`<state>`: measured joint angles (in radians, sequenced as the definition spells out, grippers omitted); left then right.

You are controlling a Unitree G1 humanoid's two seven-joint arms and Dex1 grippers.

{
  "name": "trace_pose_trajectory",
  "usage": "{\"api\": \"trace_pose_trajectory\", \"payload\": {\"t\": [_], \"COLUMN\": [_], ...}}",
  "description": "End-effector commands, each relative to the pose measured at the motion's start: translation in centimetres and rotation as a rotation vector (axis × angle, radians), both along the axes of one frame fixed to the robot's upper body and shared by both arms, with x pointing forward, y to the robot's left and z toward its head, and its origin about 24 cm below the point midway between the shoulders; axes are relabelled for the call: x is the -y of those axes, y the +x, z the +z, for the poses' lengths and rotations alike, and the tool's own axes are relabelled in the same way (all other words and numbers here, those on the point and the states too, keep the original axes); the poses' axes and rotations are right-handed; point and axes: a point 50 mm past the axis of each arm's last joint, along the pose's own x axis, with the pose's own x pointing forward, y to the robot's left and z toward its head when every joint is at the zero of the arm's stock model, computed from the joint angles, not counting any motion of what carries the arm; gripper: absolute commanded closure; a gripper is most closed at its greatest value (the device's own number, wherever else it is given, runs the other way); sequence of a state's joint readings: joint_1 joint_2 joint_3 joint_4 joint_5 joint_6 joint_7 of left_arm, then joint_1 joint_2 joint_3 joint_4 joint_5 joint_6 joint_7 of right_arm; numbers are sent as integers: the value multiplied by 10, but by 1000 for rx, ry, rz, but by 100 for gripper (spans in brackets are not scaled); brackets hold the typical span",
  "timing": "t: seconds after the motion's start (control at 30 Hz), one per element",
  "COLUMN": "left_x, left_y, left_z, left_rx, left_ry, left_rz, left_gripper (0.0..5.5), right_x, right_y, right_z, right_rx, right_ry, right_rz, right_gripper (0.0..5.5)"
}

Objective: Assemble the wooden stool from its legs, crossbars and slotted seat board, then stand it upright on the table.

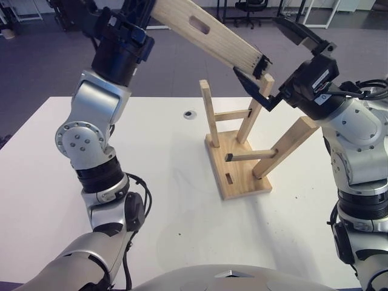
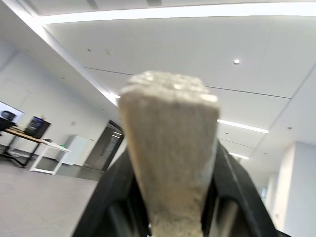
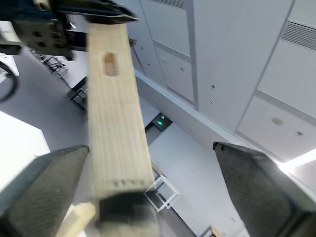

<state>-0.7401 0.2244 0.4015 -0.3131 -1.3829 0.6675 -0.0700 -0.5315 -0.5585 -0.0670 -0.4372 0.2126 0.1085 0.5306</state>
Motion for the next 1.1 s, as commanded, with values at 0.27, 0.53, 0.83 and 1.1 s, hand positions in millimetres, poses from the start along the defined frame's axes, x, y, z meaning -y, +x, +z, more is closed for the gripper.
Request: {"api": "trace_pose_trajectory", "payload": {"t": [0.27,0.53,0.83,1.1], "left_x": [-28,6,-2,-4], "left_y": [-43,-52,-47,-27], "left_z": [-81,-160,-168,-167], "left_rx": [-334,-711,-783,-659], "left_ry": [229,297,251,442], "left_rz": [228,335,462,539], "left_gripper": [447,447,447,448], "right_x": [110,84,35,35], "right_y": [3,-2,-18,-14], "right_z": [-105,-247,-260,-258], "right_rx": [-495,-794,-802,-778], "right_ry": [-34,-402,-473,-486], "right_rz": [-546,-465,-164,-172], "right_gripper": [80,80,80,80]}}
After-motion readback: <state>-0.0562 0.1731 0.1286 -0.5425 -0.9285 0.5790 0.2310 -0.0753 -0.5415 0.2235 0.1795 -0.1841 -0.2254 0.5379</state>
